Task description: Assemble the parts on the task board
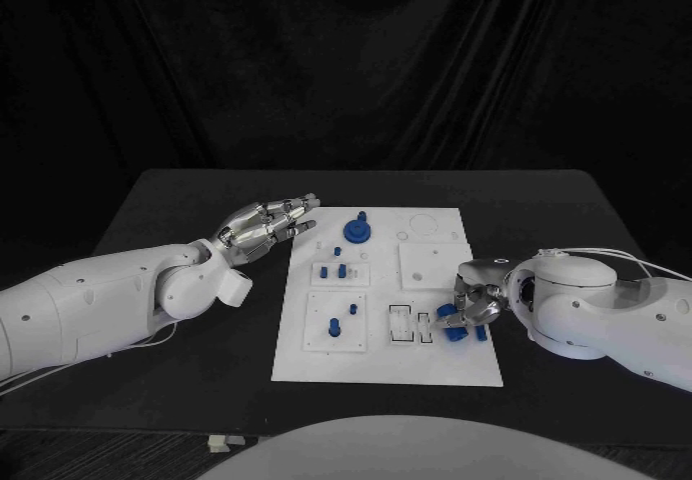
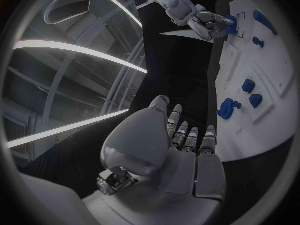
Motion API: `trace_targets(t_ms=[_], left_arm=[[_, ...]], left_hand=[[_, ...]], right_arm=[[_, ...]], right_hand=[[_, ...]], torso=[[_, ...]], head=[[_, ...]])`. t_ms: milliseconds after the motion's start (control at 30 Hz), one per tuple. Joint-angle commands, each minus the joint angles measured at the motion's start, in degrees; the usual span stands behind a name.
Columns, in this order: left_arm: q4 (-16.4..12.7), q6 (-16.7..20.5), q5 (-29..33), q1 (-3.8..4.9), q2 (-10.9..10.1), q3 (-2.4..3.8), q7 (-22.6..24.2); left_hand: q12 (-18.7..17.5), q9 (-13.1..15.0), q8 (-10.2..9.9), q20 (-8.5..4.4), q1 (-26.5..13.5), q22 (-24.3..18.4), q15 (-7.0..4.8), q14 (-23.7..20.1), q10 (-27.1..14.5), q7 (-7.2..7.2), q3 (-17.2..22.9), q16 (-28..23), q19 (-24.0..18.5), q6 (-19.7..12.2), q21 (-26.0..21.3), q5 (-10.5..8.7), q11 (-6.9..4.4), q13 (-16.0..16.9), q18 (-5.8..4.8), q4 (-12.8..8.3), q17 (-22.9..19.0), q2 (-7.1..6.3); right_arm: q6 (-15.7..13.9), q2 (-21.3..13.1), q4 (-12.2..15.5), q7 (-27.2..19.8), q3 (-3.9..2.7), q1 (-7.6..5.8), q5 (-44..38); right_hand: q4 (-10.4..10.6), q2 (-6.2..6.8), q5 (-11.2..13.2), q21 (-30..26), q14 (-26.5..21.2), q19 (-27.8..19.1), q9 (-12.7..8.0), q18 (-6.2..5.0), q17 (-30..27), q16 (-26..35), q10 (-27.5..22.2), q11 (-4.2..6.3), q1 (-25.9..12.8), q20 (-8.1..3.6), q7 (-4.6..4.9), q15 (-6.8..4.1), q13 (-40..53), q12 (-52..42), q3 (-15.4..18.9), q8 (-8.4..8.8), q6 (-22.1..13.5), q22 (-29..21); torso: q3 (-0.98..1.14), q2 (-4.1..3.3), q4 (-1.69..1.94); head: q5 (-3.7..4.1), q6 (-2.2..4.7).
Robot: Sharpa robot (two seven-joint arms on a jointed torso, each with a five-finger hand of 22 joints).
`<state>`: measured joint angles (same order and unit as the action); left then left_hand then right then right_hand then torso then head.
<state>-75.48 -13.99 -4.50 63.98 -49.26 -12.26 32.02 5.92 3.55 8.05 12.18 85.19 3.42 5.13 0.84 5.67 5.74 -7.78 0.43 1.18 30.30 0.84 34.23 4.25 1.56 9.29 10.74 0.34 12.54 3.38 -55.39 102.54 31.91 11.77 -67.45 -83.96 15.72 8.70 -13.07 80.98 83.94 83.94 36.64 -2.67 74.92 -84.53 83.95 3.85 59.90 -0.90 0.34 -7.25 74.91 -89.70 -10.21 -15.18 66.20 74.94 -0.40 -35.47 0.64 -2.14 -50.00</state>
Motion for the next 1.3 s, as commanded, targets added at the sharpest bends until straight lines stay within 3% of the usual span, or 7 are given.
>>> trace_targets(t_ms=[33,200,367,533,633,933,1300], left_arm=[[-0.09,-0.49,0.13,-0.13,-0.01,0.05,0.84],[-0.09,-0.5,0.13,-0.15,-0.03,0.05,0.81],[-0.02,-0.55,0.13,-0.18,0.03,0.06,0.74],[0.09,-0.6,0.13,-0.22,0.17,0.06,0.66],[0.12,-0.61,0.13,-0.23,0.21,0.06,0.63],[0.14,-0.6,0.14,-0.26,0.24,0.06,0.57],[0.05,-0.55,0.14,-0.27,0.16,0.06,0.53]], left_hand=[[0.31,0.07,0.32,0.38,0.04,-0.08,0.29,0.08,-0.03,0.13,0.25,0.38,-0.07,0.04,-0.04,0.07,0.33,0.08,1.15,0.04,0.1,0.34],[0.31,0.07,0.32,0.38,0.04,-0.08,0.29,0.08,-0.03,0.13,0.25,0.38,-0.07,0.04,-0.04,0.07,0.33,0.08,1.15,0.04,0.1,0.34],[0.31,0.07,0.32,0.38,0.04,-0.08,0.29,0.08,-0.03,0.13,0.25,0.38,-0.07,0.04,-0.04,0.07,0.33,0.08,1.15,0.04,0.1,0.34],[0.31,0.07,0.32,0.38,0.04,-0.08,0.29,0.08,-0.03,0.13,0.25,0.38,-0.07,0.04,-0.04,0.07,0.33,0.08,1.15,0.04,0.1,0.34],[0.31,0.07,0.32,0.38,0.04,-0.08,0.29,0.08,-0.03,0.13,0.25,0.38,-0.07,0.04,-0.04,0.07,0.33,0.08,1.15,0.04,0.1,0.34],[0.35,0.06,0.31,0.4,0.09,-0.06,0.33,0.1,-0.02,0.17,0.37,0.4,-0.06,-0.01,-0.03,0.06,0.37,0.09,1.15,-0.07,0.1,0.33],[0.41,0.07,0.33,0.41,0.1,-0.03,0.35,0.12,0.03,0.19,0.42,0.42,-0.05,0.01,-0.02,0.07,0.38,0.1,1.15,-0.12,0.11,0.32]], right_arm=[[2.09,0.27,-0.62,1.05,0.15,0.49,0.09],[1.71,0.35,-0.73,0.76,0.15,0.59,0.83],[-1.58,-0.16,-0.13,-0.44,0.14,0.63,3.03],[-4.87,-1.31,1.04,-1.42,0.13,0.44,8.2],[-6.42,-1.78,1.4,-1.97,0.13,-0.29,13.23],[-8.32,-2.18,1.78,-2.6,0.12,-2.93,28.57],[-6.19,0.07,0.17,-2.0,0.14,-3.13,36.02]], right_hand=[[-0.77,-0.78,-2.19,-0.45,4.05,2.11,0.17,0.34,2.89,0.29,6.05,-0.35,2.35,0.5,0.1,0.4,15.09,-0.3,-0.52,0.59,-0.25,11.96],[-3.62,-1.44,-5.4,-0.83,3.97,1.97,0.65,0.26,2.57,0.4,6.05,-0.29,5.98,0.55,0.15,0.41,15.09,-0.3,-1.99,1.07,-1.23,11.85],[-5.62,-1.95,-8.99,-0.47,4.12,2.16,1.36,0.34,3.24,0.0,6.05,-0.14,7.4,0.47,-0.08,0.29,15.09,-0.3,-3.17,0.85,-1.22,11.98],[-7.84,-1.79,-18.34,-0.45,4.09,2.19,1.2,0.36,3.17,-0.1,6.05,-0.35,7.2,0.51,0.33,0.43,15.09,-0.3,-5.57,1.63,-2.69,12.0],[-8.34,-1.72,-21.1,-0.47,4.15,2.2,1.02,0.36,3.44,-0.29,6.05,-0.47,6.27,0.61,0.5,0.54,15.09,-0.3,-6.46,1.84,-2.85,11.99],[-9.14,-1.91,-23.74,-0.46,4.17,2.22,0.51,0.35,3.55,-0.44,6.05,-0.73,4.86,0.76,0.81,0.73,15.09,-0.3,-7.81,2.35,-3.32,11.99],[-8.96,-2.4,-23.1,-0.91,4.07,2.02,0.2,0.24,3.06,-0.27,6.05,-1.02,3.12,0.96,1.13,0.97,15.09,-0.3,-8.15,2.69,-3.87,11.84]], torso=[[0.01,-0.03,0.01],[0.0,-0.01,-0.01],[0.0,0.01,0.01],[0.01,0.0,-0.01],[0.04,-0.02,-0.01],[0.01,0.08,-0.01],[-0.02,0.0,0.04]], head=[[-0.08,0.0],[-0.14,0.0],[-0.14,0.0],[-0.11,0.0],[-0.06,0.0],[-0.06,0.0],[0.05,0.0]])
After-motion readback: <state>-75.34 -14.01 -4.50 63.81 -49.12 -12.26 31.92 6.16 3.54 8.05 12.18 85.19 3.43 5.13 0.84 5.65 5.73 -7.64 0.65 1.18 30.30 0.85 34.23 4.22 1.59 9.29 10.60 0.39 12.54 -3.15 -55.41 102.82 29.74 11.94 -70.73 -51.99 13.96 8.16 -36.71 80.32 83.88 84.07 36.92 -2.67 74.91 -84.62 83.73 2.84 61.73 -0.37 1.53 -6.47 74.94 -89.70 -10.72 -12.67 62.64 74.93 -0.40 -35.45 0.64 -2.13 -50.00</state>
